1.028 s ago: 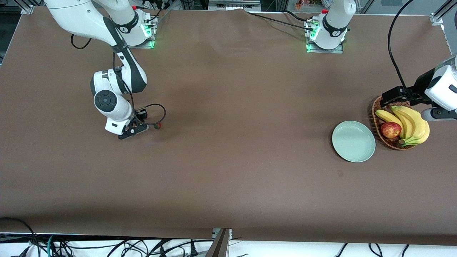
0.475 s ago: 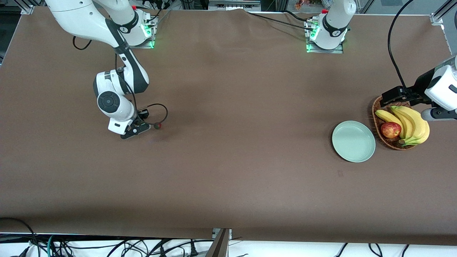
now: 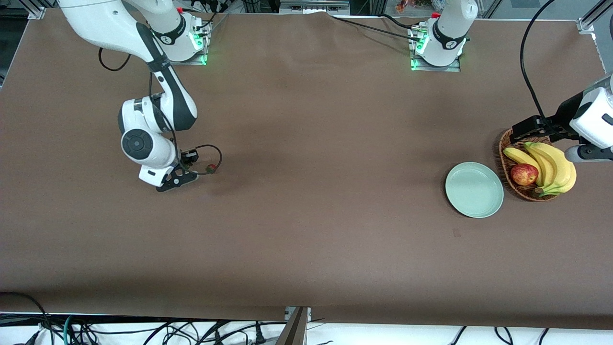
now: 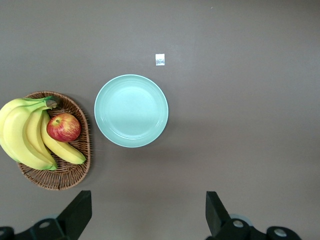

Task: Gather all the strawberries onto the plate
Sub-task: 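Carry the strawberry to mid-table with the right gripper and release it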

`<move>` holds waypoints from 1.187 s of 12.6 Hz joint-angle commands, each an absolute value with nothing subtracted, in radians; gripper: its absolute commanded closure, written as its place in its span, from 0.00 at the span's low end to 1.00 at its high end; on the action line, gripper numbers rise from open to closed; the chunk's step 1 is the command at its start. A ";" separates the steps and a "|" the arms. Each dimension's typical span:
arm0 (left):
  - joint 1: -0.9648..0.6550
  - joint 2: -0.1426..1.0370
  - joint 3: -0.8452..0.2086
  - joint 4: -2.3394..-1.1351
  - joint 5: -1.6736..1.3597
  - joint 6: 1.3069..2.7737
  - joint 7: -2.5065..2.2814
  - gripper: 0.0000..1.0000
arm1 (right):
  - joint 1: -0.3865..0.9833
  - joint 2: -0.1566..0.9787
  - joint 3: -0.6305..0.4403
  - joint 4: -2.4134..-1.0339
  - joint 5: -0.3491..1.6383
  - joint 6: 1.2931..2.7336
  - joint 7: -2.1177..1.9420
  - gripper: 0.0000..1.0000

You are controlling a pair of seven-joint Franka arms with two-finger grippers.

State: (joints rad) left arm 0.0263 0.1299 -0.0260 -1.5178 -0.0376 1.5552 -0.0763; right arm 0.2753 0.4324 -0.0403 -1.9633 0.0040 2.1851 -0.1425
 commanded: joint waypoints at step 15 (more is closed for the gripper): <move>0.032 0.283 -0.028 -1.433 -0.063 1.555 -0.083 0.00 | 0.736 0.781 0.089 -1.318 0.067 2.199 0.964 0.82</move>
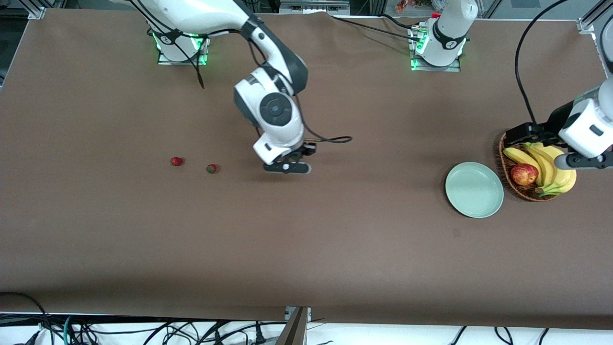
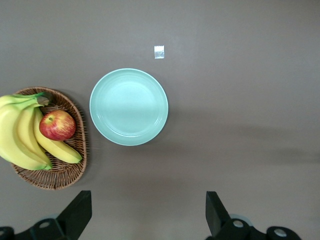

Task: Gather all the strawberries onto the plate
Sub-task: 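Carry the strawberry to mid-table with the right gripper and release it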

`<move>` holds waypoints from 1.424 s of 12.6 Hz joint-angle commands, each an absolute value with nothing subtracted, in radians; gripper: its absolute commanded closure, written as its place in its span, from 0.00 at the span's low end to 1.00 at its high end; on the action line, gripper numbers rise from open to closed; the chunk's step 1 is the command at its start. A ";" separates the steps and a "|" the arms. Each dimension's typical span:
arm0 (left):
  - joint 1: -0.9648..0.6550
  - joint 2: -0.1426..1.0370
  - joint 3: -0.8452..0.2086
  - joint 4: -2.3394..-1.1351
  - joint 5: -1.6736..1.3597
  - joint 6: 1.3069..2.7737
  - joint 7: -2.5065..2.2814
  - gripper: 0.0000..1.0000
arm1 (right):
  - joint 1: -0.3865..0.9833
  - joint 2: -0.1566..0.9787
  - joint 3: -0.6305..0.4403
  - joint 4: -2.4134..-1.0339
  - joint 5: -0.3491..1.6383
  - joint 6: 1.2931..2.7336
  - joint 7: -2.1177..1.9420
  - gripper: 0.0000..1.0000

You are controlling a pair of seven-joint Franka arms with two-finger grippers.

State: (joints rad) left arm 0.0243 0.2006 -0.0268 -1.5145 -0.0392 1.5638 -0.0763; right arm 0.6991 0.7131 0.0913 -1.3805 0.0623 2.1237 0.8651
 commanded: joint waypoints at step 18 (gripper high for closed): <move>-0.176 0.699 -0.034 -1.443 -0.183 1.835 -0.094 0.00 | 0.796 0.747 0.008 -1.304 0.066 2.084 1.082 0.11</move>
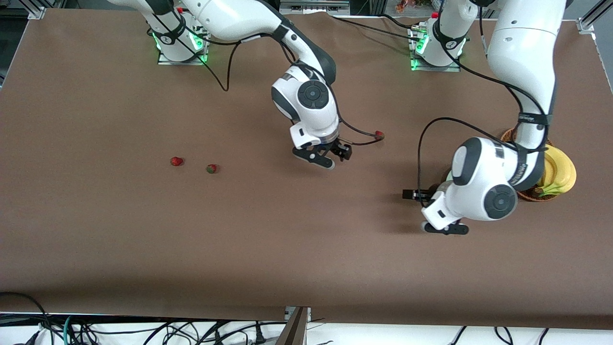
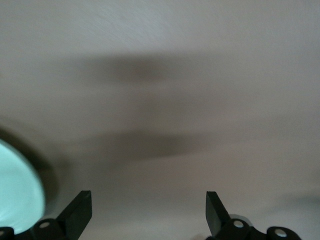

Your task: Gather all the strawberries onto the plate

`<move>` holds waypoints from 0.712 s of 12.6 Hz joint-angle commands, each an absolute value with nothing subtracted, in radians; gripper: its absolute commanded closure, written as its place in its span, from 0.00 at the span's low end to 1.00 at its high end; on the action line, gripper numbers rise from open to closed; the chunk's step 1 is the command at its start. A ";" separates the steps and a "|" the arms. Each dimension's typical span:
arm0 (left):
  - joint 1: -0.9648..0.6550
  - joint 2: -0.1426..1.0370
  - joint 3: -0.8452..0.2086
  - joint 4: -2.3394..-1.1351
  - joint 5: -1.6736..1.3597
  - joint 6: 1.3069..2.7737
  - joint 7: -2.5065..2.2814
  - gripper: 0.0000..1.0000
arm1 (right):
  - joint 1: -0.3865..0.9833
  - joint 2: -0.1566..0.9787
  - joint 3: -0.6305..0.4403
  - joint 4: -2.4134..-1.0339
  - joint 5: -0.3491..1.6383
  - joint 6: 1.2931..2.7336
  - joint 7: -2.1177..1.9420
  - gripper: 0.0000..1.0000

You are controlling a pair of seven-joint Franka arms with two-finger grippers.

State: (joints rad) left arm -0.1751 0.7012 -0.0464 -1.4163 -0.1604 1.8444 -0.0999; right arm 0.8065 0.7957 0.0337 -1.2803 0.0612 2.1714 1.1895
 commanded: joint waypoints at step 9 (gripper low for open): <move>-0.210 0.693 -0.034 -1.442 -0.183 1.770 -0.092 0.00 | 0.661 0.577 -0.187 -1.580 0.066 1.942 0.316 0.10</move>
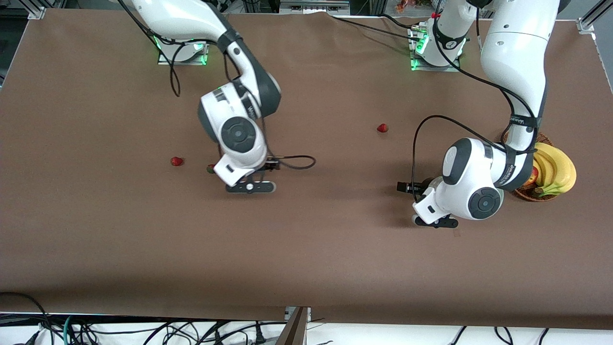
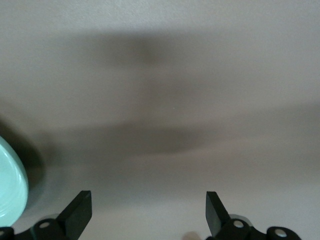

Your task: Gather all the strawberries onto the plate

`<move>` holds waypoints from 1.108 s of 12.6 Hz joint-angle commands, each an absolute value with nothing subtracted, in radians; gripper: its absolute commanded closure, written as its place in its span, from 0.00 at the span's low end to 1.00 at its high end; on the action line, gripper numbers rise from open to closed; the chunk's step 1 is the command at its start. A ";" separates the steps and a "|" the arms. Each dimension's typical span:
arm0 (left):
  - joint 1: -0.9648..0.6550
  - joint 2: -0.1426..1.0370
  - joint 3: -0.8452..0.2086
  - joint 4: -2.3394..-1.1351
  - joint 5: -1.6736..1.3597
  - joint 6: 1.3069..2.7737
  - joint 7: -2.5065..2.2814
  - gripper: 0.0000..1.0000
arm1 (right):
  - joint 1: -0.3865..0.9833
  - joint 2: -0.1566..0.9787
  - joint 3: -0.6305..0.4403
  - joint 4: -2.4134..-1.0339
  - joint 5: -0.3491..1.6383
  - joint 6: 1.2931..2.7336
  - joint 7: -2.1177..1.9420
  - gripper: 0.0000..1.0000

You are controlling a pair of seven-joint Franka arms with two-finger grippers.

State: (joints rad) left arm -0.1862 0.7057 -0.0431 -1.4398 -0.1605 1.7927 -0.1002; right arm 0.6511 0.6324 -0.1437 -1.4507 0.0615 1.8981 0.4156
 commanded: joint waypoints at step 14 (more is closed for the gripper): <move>-0.328 0.319 -0.060 -2.253 -0.170 2.299 -0.115 0.00 | 0.597 0.561 -0.268 -1.871 0.165 2.138 0.026 0.25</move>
